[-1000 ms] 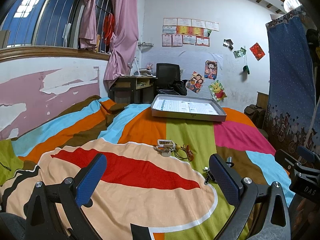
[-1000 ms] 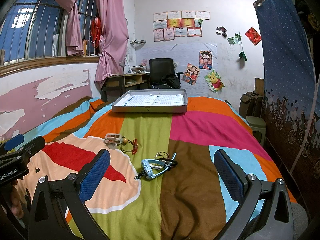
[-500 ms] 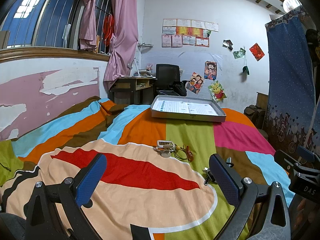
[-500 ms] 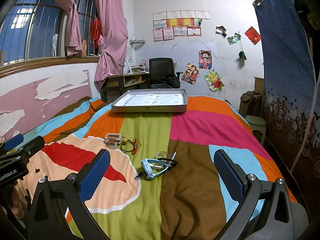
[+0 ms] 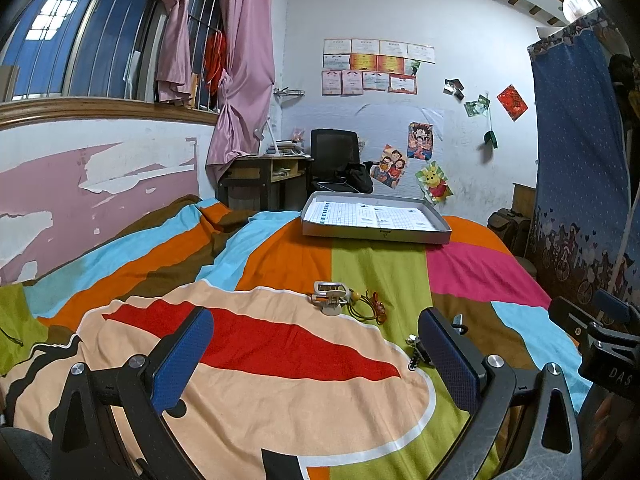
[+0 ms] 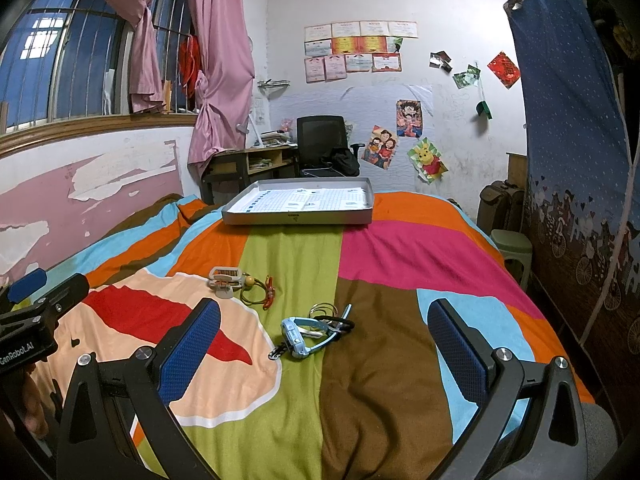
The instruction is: Organize jewelry
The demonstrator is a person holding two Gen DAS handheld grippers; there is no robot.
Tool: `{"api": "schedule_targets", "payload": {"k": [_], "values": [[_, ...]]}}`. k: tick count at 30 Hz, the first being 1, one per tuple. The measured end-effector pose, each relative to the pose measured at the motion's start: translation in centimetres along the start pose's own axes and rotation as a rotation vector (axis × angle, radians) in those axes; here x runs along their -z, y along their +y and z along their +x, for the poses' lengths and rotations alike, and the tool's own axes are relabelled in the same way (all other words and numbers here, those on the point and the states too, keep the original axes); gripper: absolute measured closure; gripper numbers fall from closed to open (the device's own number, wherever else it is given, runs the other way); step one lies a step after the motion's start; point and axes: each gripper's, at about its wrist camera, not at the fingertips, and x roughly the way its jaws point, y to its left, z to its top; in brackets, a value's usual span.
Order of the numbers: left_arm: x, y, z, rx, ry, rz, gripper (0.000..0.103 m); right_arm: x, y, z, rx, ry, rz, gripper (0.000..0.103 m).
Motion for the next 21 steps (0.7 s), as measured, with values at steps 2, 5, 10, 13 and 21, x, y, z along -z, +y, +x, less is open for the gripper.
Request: {"api": "schedule_targets", "payload": {"k": [2,5,10,13,21], "values": [[0.03,-0.05,-0.01,0.000,-0.001,0.000,0.000,0.09,0.07,-0.03,0.001,0.000,0.002,0.001],[0.05,-0.08,-0.01,-0.001,-0.002,0.001,0.000,0.08,0.02,0.00,0.000,0.000,0.002,0.001],[0.05,-0.04,-0.06,-0.001,-0.002,0.001,0.000,0.07,-0.03,0.03,0.000,0.000,0.003,0.001],[0.06,-0.04,-0.05,-0.001,-0.002,0.003,0.000,0.06,-0.08,0.04,0.000,0.001,0.004,0.001],[0.10,-0.10,-0.05,-0.001,-0.004,0.003,0.000,0.10,-0.09,-0.01,-0.001,0.001,0.005,0.001]]}}
